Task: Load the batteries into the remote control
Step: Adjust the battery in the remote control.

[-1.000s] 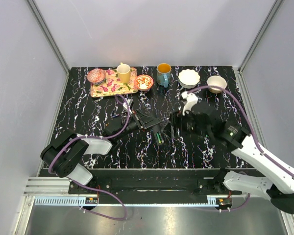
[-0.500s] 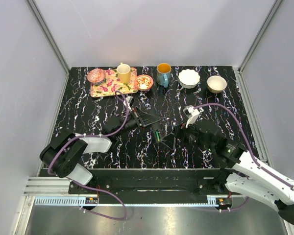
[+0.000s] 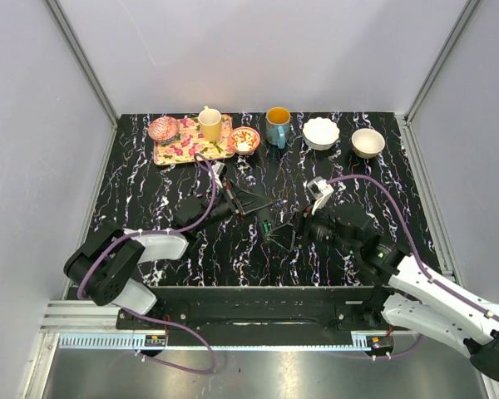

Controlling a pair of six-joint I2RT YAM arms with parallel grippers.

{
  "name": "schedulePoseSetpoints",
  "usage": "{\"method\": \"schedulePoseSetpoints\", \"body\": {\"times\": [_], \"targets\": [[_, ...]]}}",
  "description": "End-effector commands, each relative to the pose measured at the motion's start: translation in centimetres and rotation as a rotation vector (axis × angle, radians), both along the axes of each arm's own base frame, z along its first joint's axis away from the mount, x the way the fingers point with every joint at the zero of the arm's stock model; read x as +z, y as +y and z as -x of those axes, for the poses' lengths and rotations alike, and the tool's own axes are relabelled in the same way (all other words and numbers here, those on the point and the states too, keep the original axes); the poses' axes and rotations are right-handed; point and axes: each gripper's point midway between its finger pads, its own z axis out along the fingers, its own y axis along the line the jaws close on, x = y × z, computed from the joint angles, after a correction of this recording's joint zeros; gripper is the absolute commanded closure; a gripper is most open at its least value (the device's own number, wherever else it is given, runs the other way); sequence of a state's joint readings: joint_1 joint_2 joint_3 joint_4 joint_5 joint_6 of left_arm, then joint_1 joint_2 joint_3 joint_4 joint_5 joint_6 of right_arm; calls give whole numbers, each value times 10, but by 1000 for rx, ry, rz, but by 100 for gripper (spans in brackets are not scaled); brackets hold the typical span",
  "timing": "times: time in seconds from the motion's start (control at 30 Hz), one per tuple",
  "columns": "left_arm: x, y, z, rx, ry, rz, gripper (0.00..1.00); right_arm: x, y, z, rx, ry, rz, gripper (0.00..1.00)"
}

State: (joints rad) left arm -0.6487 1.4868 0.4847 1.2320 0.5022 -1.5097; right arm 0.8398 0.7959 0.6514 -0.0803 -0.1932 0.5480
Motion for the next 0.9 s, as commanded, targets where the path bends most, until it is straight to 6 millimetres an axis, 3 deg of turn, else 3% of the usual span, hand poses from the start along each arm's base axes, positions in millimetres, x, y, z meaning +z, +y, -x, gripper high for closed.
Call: {"method": "schedulePoseSetpoints", "body": {"times": [0.0,0.63,0.87], "targets": [[47,6,9,-17,-119,106,100,18,6,-2,38,-64,-85,27],[42,5,7,-12,-107,99,100,22,5,6,87,-76,-126,29],[47,5,7,-16,-116,107,100,12,6,12,120,-58,-114,31]]}}
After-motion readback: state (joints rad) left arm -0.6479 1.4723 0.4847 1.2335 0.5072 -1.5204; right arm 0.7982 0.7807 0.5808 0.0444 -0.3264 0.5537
